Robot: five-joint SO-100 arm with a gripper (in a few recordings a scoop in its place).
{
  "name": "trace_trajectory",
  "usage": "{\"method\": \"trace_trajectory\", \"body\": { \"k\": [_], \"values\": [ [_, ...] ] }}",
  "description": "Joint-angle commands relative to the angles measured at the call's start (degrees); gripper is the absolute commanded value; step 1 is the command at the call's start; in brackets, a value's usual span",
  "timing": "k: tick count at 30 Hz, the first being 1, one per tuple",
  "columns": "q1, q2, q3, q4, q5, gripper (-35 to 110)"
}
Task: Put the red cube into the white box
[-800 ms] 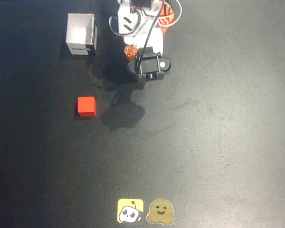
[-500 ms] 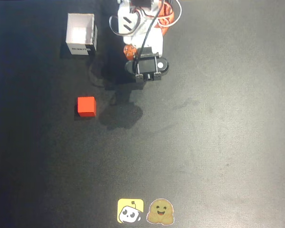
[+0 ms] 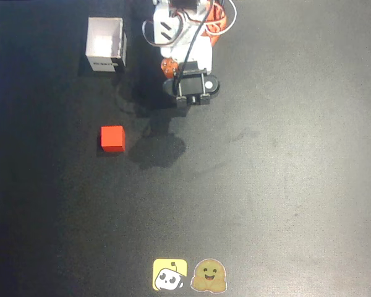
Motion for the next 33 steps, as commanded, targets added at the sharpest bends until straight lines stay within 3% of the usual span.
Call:
{"method": "trace_trajectory", "body": {
  "k": [1,7,17,21,33],
  "values": [
    [1.1,0.4,-0.5,0.3,-1.4,0],
    [7.3,-5.4,-7.6,0.4,-10.3,0],
    [20.1,-42.8,-31.3,-7.1,-25.4,0],
    [22.9,-54.3,-35.7,-13.4,-27.4,0],
    [28.4,-76.8,-49.8,-16.9,-29.4,4]
  ]
}}
